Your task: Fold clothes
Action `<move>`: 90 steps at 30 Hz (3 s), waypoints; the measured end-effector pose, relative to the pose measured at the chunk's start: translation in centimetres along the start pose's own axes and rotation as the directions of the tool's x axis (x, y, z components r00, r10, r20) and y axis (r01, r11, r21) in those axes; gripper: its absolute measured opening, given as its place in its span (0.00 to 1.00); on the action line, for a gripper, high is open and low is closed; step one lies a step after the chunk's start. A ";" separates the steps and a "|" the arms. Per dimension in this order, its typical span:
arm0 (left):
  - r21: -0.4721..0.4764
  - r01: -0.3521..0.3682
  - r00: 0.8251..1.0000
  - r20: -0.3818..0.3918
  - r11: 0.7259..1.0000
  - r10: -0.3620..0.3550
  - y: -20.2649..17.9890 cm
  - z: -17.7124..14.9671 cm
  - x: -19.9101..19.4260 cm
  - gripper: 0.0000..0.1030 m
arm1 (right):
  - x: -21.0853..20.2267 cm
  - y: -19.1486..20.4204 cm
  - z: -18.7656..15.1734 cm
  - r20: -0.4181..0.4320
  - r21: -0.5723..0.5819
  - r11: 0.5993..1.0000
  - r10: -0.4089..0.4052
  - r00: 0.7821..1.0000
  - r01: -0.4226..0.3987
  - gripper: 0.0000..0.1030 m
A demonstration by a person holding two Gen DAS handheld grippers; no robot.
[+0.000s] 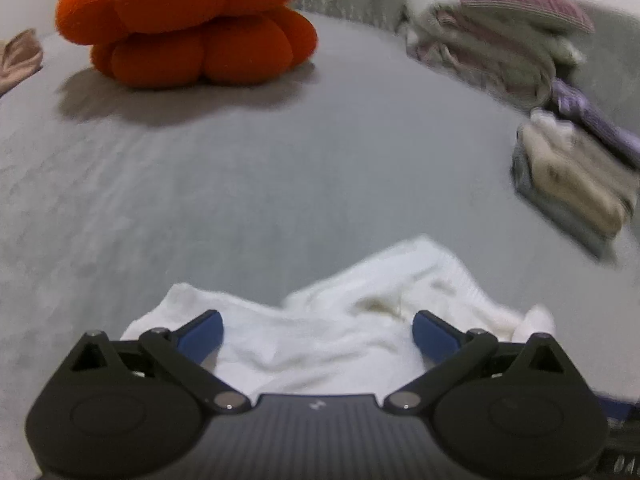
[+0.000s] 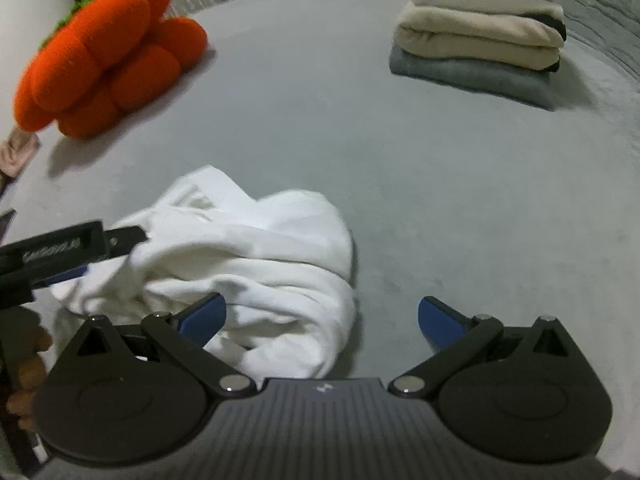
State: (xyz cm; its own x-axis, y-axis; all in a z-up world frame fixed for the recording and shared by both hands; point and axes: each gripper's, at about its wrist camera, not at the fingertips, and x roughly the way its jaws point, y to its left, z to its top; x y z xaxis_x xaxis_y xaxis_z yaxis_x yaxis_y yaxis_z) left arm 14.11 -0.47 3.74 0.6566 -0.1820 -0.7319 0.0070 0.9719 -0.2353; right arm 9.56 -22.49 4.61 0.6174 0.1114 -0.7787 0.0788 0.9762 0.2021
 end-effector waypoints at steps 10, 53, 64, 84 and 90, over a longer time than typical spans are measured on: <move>0.028 0.089 0.996 -0.021 0.996 -0.088 -1.8 2.1 2.8 0.81 | -1.5 -0.5 0.4 0.054 0.038 0.997 0.071 0.996 -0.073 0.73; -0.096 -0.055 0.992 0.109 0.994 0.065 5.8 -1.2 -6.7 0.01 | -3.4 -1.3 1.3 0.150 0.074 0.982 0.162 0.975 -0.175 0.55; -0.099 -0.025 0.994 0.101 0.995 0.035 6.5 -1.5 -6.9 0.02 | -2.7 1.5 0.4 0.099 0.015 0.971 0.238 0.966 -0.240 0.59; -0.125 -0.036 0.988 0.146 0.992 0.054 7.2 -1.1 -8.0 0.02 | -2.6 3.5 -1.5 0.019 -0.077 0.959 0.273 0.962 -0.271 0.59; -0.116 -0.045 0.988 0.143 0.992 0.062 7.1 -1.2 -8.0 0.02 | -2.2 4.3 -1.9 0.000 -0.124 0.961 0.249 0.969 -0.247 0.59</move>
State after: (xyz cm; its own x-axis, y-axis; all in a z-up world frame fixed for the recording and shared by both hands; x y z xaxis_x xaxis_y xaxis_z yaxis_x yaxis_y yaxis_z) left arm 8.05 7.73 7.15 0.7571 -0.0981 -0.6459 -0.1106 0.9552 -0.2746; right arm 7.08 -18.16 6.09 0.6177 0.3506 -0.7039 -0.1736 0.9338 0.3128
